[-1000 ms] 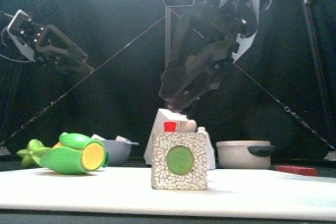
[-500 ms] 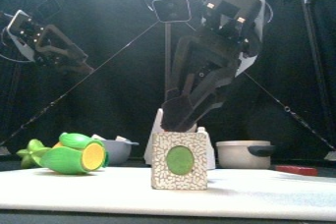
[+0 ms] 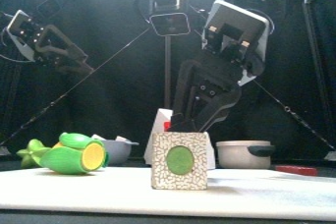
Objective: Grab piece of sushi
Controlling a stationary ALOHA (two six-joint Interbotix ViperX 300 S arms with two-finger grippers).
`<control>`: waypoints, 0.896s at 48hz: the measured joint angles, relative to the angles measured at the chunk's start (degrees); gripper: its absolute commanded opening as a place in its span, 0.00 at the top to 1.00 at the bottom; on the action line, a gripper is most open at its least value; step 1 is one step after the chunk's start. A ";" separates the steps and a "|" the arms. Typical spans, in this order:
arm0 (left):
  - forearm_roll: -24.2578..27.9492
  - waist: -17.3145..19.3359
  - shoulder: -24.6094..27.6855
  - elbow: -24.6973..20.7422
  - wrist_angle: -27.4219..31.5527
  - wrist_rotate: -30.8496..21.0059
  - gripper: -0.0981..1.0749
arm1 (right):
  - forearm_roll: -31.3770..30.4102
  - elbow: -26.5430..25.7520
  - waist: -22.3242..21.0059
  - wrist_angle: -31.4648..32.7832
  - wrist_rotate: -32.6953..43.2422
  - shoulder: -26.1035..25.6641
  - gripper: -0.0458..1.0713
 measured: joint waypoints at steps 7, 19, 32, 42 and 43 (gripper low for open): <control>0.00 0.00 0.00 0.00 0.09 0.00 0.08 | 0.00 0.00 0.00 0.00 0.00 0.18 0.38; 0.00 -0.09 0.00 0.00 0.09 0.00 0.08 | -0.44 0.09 -0.09 0.97 0.00 -0.09 0.45; 0.00 0.00 0.00 0.00 0.09 0.00 0.08 | -0.62 0.09 -0.09 2.64 0.00 -2.37 0.45; 0.00 0.00 -0.09 0.09 0.09 0.00 0.08 | -0.26 0.09 -0.26 5.36 0.00 -3.78 0.45; 0.00 0.00 0.00 0.00 0.00 0.00 0.08 | -0.18 0.09 -0.35 6.15 0.00 -4.31 0.45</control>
